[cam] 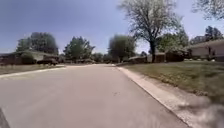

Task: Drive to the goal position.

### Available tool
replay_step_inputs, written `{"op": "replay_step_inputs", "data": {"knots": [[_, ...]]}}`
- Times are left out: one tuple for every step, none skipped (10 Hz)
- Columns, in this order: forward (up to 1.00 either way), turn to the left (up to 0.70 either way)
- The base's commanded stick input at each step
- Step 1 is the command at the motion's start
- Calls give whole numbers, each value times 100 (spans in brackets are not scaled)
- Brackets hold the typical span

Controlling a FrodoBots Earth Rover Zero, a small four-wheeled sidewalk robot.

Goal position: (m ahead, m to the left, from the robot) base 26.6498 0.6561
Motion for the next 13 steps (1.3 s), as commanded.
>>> {"op": "replay_step_inputs", "data": {"knots": [[70, 0], [70, 0], [70, 0], [70, 0], [70, 0], [70, 0], [70, 0], [70, 0], [70, 0], [70, 0], [70, 0], [70, 0], [70, 0]]}}
